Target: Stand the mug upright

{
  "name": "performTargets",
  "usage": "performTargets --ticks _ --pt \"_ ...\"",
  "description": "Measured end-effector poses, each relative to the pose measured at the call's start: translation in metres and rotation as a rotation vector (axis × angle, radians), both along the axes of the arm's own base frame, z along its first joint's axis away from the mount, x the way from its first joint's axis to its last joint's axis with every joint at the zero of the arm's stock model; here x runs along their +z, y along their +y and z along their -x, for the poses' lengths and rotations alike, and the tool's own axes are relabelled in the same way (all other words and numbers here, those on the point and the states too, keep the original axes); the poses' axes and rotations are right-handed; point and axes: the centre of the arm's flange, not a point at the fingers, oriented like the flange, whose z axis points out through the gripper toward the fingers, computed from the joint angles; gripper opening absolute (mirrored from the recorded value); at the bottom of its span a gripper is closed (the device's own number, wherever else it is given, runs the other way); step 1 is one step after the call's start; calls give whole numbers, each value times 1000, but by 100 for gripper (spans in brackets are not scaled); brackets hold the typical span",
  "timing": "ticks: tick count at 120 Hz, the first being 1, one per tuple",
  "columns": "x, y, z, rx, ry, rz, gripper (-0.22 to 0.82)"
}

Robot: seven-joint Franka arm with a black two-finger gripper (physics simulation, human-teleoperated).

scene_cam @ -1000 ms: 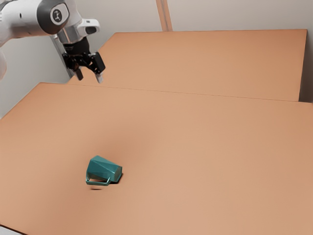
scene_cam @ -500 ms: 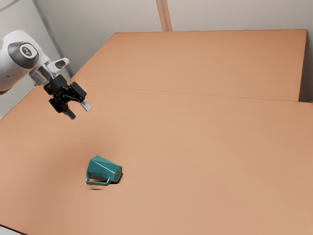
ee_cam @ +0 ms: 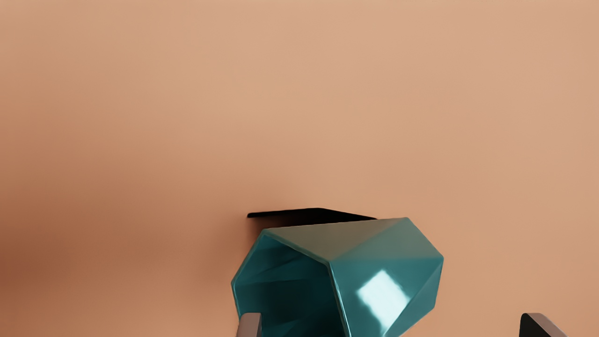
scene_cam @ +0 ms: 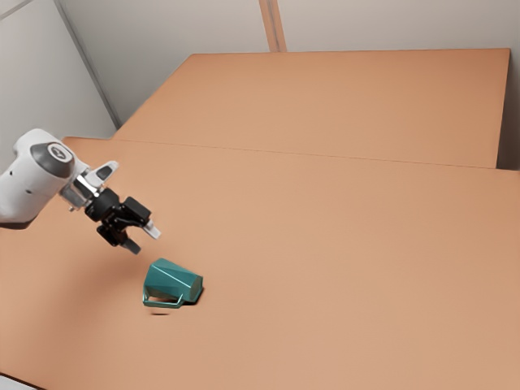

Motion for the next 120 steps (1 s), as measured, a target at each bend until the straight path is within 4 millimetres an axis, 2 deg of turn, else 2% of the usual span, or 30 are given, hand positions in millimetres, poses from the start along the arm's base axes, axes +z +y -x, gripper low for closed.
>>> performTargets --ticks 16,37,49,95,100,120 --pt "-16 11 8 34 -41 31 60" --pt "-39 -7 14 -2 -58 79 60" --pt "-48 -9 20 -19 -61 96 60" --pt "-55 -26 26 -53 -101 207 60" --pt "-58 -27 26 -55 -99 217 54" --pt "-59 -28 26 -68 -111 235 13"
